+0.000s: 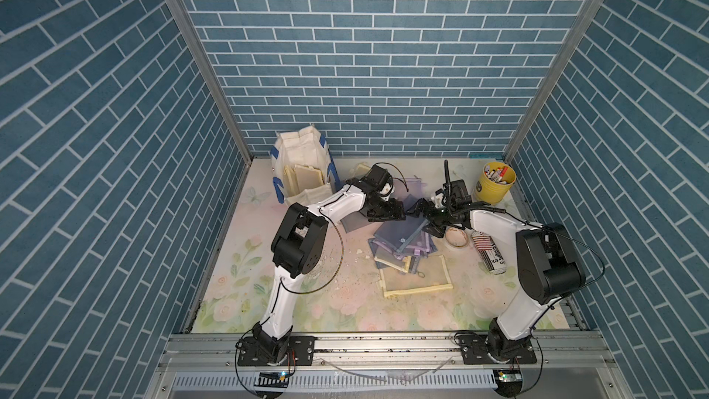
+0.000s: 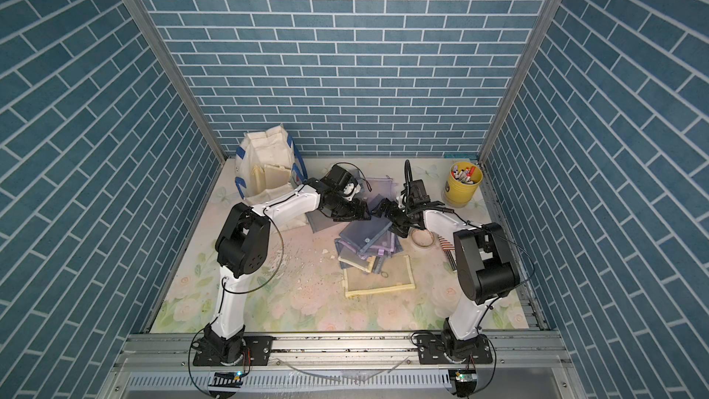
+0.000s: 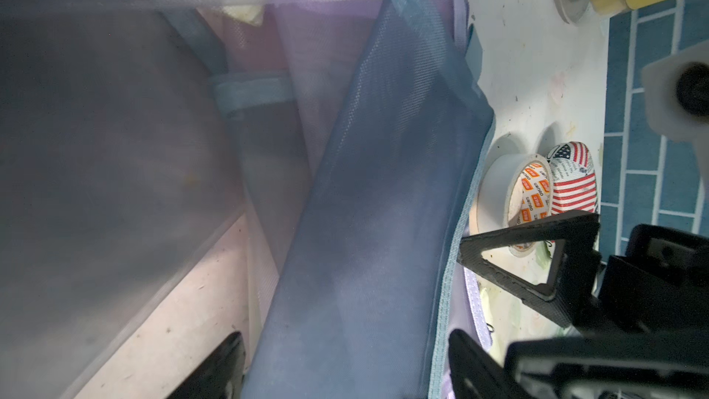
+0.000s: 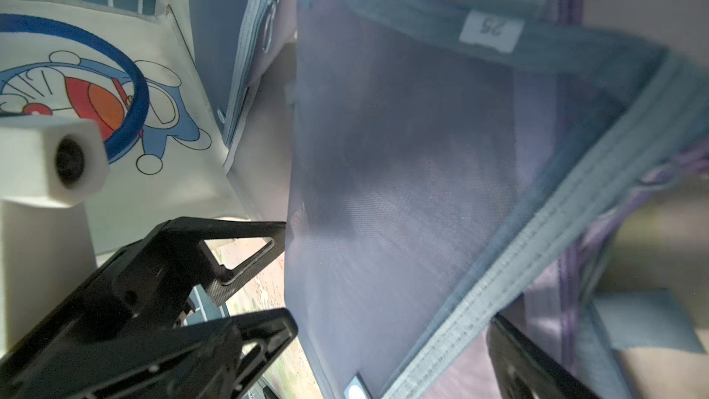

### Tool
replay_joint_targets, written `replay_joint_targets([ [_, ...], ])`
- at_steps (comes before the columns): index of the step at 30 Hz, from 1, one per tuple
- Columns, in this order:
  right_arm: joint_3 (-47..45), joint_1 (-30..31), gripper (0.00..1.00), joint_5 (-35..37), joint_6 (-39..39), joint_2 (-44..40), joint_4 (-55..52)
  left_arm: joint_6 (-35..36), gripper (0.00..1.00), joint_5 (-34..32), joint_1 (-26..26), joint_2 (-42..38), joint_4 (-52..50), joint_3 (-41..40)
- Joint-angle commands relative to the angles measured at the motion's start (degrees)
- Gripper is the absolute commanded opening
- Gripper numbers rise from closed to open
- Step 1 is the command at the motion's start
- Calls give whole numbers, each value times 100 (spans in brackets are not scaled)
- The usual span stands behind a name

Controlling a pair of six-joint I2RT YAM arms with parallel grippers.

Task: Put the pencil pouch into the canvas bag
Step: Pick up the pencil pouch.

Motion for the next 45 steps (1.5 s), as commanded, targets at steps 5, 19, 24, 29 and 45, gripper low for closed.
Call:
replay_joint_targets([
  [5,-173,-11,99,-5,248,154,276,-209,74,350,-233,-131,560,-411],
  [19,-481,-15,43,-122,559,19,1155,-817,46,606,-347,-809,1531,-1588],
  [24,-525,-11,16,-189,572,-107,1274,-809,45,591,-356,-987,1527,-1693],
  [29,-556,-11,2,-241,555,-280,1384,-820,49,624,-262,-1306,1556,-1900],
  [45,-248,340,0,-649,445,-383,1624,-1264,21,1108,183,-2252,2469,-2664],
])
